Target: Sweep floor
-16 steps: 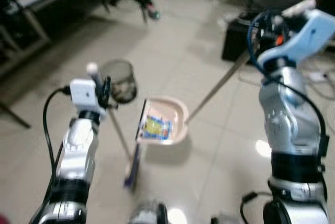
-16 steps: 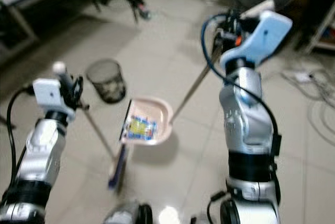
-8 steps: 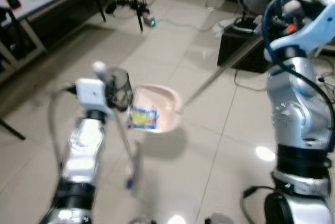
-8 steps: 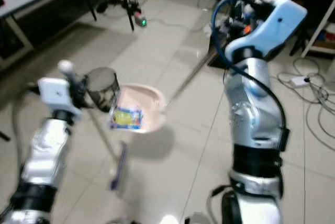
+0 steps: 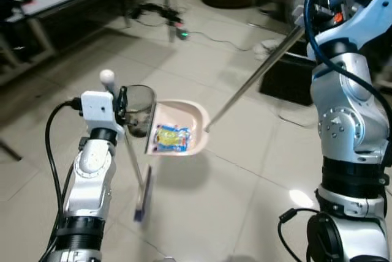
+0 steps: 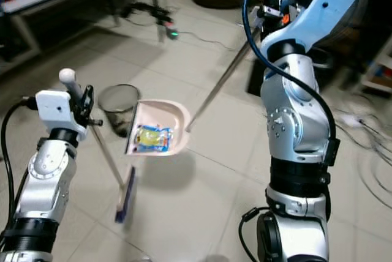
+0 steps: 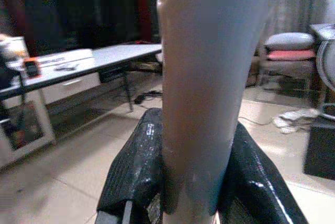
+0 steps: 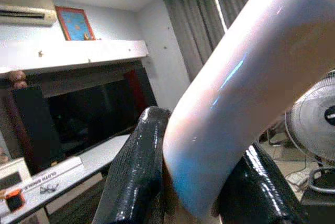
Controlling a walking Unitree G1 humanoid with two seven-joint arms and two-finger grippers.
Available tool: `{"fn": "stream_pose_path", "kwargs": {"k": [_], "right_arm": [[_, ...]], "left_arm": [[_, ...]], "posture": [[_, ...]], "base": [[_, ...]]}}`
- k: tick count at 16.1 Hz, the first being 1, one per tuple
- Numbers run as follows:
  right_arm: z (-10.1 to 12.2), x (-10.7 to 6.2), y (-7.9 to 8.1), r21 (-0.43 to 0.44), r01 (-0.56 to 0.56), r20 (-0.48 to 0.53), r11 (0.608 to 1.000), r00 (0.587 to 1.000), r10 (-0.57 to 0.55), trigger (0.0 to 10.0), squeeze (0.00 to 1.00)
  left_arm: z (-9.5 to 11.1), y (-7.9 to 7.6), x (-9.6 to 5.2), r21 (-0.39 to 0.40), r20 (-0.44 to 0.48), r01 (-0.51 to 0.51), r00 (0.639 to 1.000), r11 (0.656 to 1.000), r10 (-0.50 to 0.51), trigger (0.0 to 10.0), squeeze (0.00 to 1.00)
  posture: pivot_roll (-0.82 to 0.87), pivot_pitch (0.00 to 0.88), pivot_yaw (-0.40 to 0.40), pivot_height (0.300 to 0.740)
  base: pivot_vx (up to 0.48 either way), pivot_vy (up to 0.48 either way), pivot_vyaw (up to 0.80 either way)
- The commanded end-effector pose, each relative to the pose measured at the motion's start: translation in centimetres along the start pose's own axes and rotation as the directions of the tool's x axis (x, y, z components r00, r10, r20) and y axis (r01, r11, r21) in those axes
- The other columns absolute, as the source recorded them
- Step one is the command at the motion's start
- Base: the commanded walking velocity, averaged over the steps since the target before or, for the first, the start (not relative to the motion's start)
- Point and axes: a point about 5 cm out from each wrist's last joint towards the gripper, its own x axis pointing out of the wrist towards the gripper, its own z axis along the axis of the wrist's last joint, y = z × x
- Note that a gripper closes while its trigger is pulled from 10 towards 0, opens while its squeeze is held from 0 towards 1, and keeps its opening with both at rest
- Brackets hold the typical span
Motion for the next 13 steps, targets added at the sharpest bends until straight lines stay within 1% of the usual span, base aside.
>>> {"fn": "stream_pose_path", "kwargs": {"k": [1,2,4,6,7,8,10,11,13], "right_arm": [[1.2,0.6,0.7,0.018,-0.025,0.042,1.0,0.999,0.024,10.0,0.0],[1.3,0.7,0.8,0.02,-0.026,0.044,0.999,0.999,0.025,10.0,0.0],[1.5,1.1,0.7,0.037,-0.013,0.059,0.999,0.998,0.011,10.0,0.0],[1.6,1.2,0.2,0.052,0.012,0.066,0.999,0.998,-0.015,10.0,0.0],[1.6,1.0,-0.6,0.083,0.058,0.071,0.995,0.995,-0.064,10.0,0.0],[1.6,1.0,-0.8,0.09,0.071,0.073,0.993,0.994,-0.078,10.0,0.0],[1.7,0.8,-1.2,0.096,0.093,0.085,0.991,0.991,-0.101,10.0,0.0],[1.9,0.7,-1.4,0.092,0.1,0.098,0.991,0.989,-0.109,10.0,0.0],[2.2,0.7,-1.5,0.085,0.1,0.125,0.991,0.986,-0.11,10.0,0.0]], "left_arm": [[1.2,0.6,-0.1,0.015,0.049,-0.022,0.999,1.0,0.021,10.0,0.0],[1.2,0.7,-0.1,0.018,0.051,-0.025,0.998,1.0,0.024,10.0,0.0],[1.3,0.9,-0.2,0.026,0.052,-0.03,0.998,0.999,0.028,10.0,0.0],[1.4,1.0,-0.2,0.033,0.045,-0.028,0.999,0.999,0.027,10.0,0.0],[1.3,0.9,0.0,0.039,0.039,-0.016,0.999,0.999,0.014,10.0,0.0],[1.3,0.9,0.0,0.038,0.038,-0.014,0.999,0.999,0.012,10.0,0.0],[1.3,1.0,0.1,0.038,0.034,-0.011,0.999,0.999,0.01,10.0,0.0],[1.1,1.1,0.2,0.037,0.028,-0.008,1.0,0.999,0.007,10.0,0.0],[0.7,0.9,0.3,0.025,0.014,-0.001,1.0,1.0,0.001,10.0,0.0]], "posture": [[-0.02,0.036,-0.036,0.74],[-0.02,0.036,-0.036,0.74],[-0.02,0.041,-0.041,0.74],[-0.02,0.045,-0.026,0.74],[-0.02,0.05,-0.01,0.74],[-0.02,0.05,-0.01,0.74],[-0.03,0.052,0.004,0.74],[-0.04,0.059,0.036,0.74],[-0.05,0.063,0.044,0.74]], "base": [[0.36,0.0,0.8],[0.36,0.0,0.8],[0.368,0.0,0.0],[0.368,0.0,0.0],[0.368,0.0,0.0],[0.364,0.0,0.0],[0.364,0.0,0.0],[0.364,0.0,0.0],[0.364,0.0,0.0]]}}
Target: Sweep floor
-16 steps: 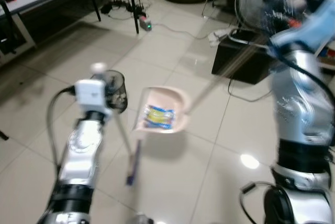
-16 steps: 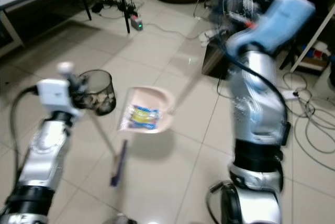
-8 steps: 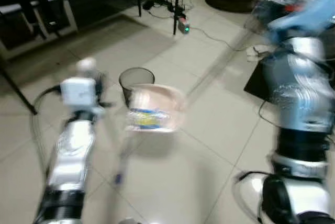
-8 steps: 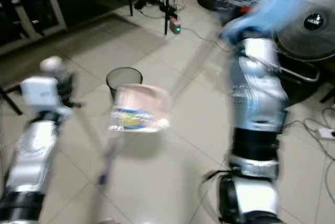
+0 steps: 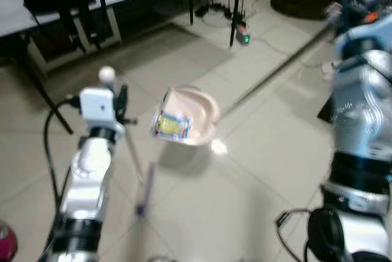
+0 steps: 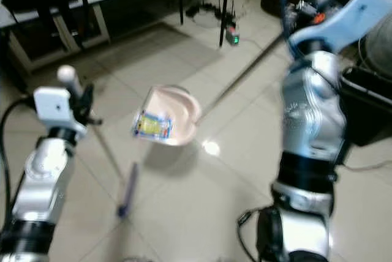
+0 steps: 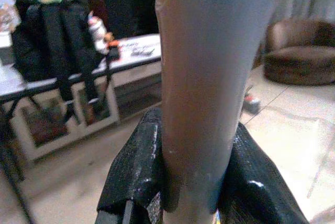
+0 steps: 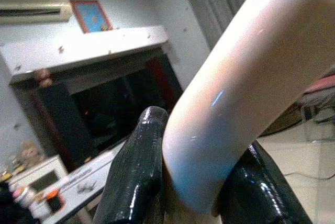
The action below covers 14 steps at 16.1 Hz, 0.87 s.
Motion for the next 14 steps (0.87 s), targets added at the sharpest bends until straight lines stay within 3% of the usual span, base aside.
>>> {"fn": "stream_pose_path", "kwargs": {"k": [1,5,14], "right_arm": [[1.9,0.2,0.0,0.004,-0.01,0.094,1.0,0.996,0.01,10.0,0.0],[2.3,0.0,0.0,-0.109,-0.022,0.142,0.994,0.989,0.037,10.0,0.0],[2.8,-0.2,-1.4,-0.162,0.056,0.215,0.985,0.976,-0.02,10.0,0.0]], "left_arm": [[0.5,-0.5,0.3,-0.009,0.029,0.013,1.0,1.0,-0.012,10.0,0.0],[0.0,-1.4,0.1,-0.027,0.018,0.033,0.999,0.999,-0.032,10.0,0.0],[-0.1,-1.4,0.0,-0.039,0.023,0.038,0.999,0.998,-0.038,10.0,0.0]], "posture": [[-0.05,0.065,0.055,0.74],[-0.06,0.068,0.058,0.74],[-0.06,0.07,0.058,0.74]], "base": [[0.368,0.0,0.0],[0.381,0.0,0.0],[0.435,0.0,0.0]]}}
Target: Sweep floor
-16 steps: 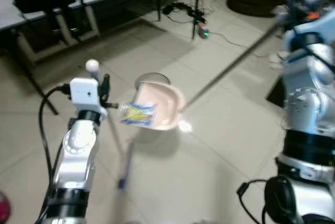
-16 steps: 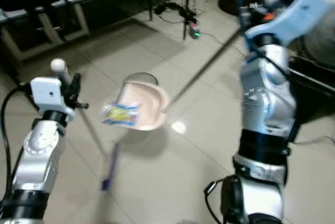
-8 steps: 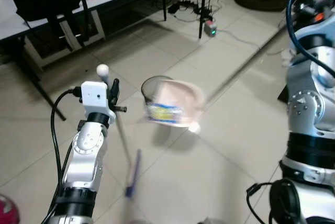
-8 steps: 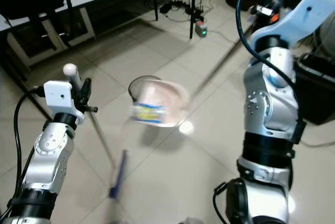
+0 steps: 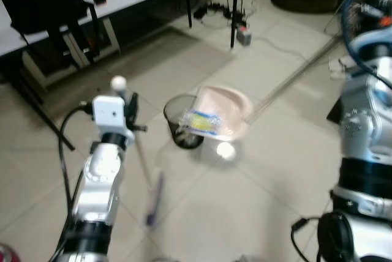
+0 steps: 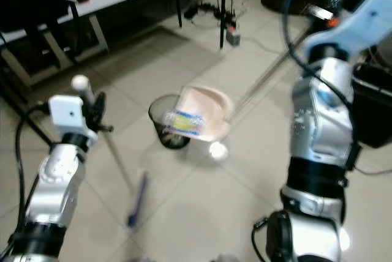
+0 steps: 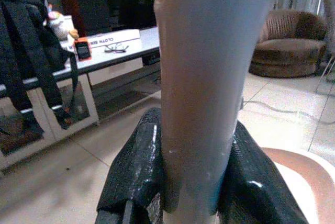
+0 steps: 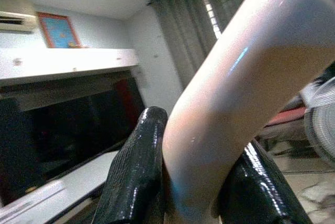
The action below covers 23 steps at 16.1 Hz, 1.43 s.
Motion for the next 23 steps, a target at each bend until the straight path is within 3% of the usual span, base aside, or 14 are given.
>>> {"fn": "stream_pose_path", "kwargs": {"k": [1,23], "right_arm": [[1.4,0.1,1.6,0.053,-0.052,0.08,0.997,0.996,0.047,10.0,0.0],[0.3,-0.7,1.8,0.06,-0.058,0.049,0.997,0.997,0.055,10.0,0.0]], "left_arm": [[0.8,1.0,0.0,0.024,0.041,-0.018,0.999,1.0,0.017,10.0,0.0],[0.8,1.0,0.0,0.024,0.043,0.001,0.999,1.0,-0.002,10.0,0.0]], "posture": [[-0.06,0.067,0.059,0.74],[-0.06,0.055,0.068,0.74]], "base": [[0.48,0.0,0.0],[0.48,0.0,0.0]]}}
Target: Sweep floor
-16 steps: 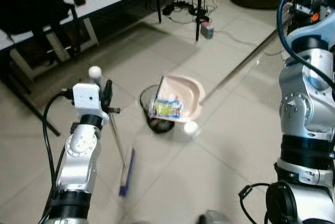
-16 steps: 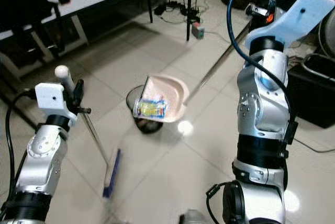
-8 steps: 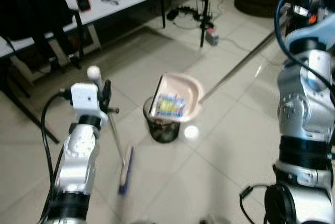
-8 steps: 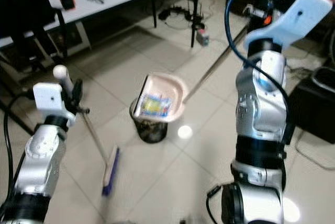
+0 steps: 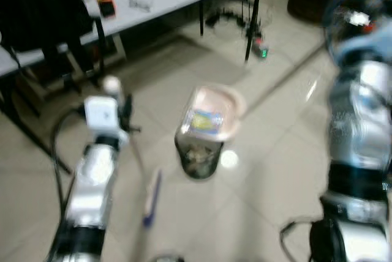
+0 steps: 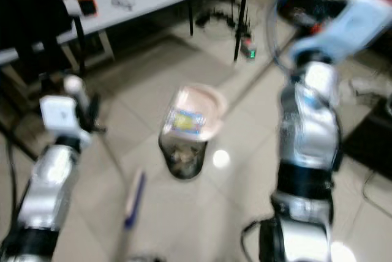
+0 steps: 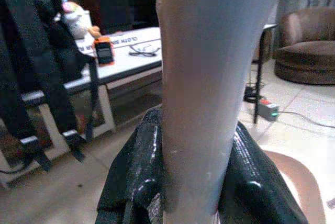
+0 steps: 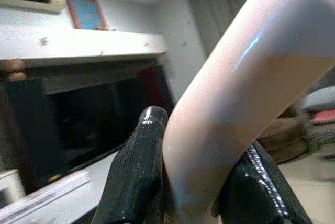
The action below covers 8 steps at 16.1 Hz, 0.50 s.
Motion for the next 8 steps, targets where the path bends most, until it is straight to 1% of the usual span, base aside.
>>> {"fn": "stream_pose_path", "kwargs": {"k": [1,2,8], "right_arm": [[1.72,0.33,-0.46,0.004,0.016,0.079,1.0,0.997,-0.016,10.0,0.0],[1.7,0.29,-0.54,0.002,0.019,0.079,1.0,0.997,-0.019,10.0,0.0],[1.54,0.14,-0.83,-0.004,0.031,0.076,0.999,0.997,-0.031,10.0,0.0]], "left_arm": [[0.87,-0.44,0.4,0.002,0.04,0.018,0.999,1.0,-0.018,10.0,0.0],[0.77,-0.46,0.41,-0.006,0.031,0.016,0.999,1.0,-0.016,10.0,0.0],[0.62,-0.45,0.45,-0.015,0.023,0.014,1.0,1.0,-0.014,10.0,0.0]], "posture": [[-0.06,0.056,0.07,0.74],[-0.06,0.058,0.072,0.74],[-0.06,0.065,0.075,0.74]], "base": [[0.48,0.0,0.0],[0.45,0.0,0.0],[0.0,0.0,0.0]]}}
